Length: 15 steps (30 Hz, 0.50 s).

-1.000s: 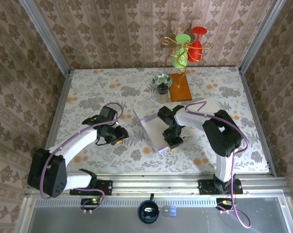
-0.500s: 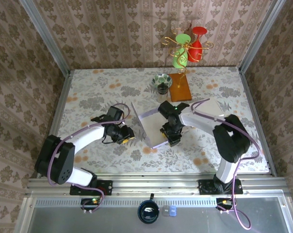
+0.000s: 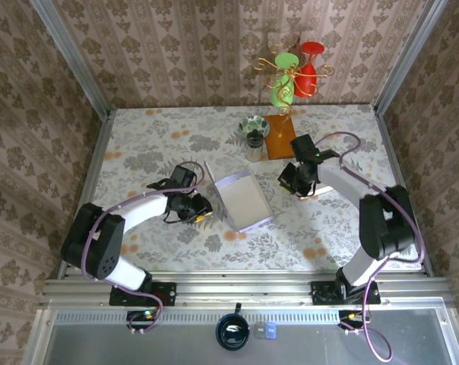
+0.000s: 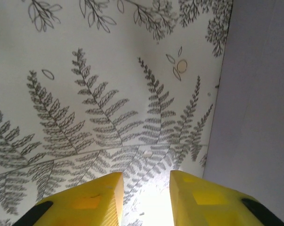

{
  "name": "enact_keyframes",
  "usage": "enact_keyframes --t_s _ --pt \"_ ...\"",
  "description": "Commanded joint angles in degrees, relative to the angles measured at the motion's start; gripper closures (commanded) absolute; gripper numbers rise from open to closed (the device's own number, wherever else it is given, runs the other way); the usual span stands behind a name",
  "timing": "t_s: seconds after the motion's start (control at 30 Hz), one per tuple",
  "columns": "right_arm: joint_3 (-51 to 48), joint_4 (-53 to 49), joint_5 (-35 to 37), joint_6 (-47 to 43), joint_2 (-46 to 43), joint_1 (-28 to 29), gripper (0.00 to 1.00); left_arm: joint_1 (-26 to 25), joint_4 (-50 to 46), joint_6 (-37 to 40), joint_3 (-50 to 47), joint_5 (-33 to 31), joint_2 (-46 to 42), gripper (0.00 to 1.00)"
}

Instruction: Fold the paper box

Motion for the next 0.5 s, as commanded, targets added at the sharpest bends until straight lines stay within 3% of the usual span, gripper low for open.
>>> enact_keyframes --t_s 0.0,0.47 --pt "0.15 2.57 -5.95 -6.01 3.73 0.56 0.98 0.62 3.46 -3.00 1.07 0.39 1.19 0.70" --pt "-4.22 8.54 -10.33 -2.55 6.91 5.48 0.96 2.32 8.91 -4.43 4.68 2.70 7.98 0.72"
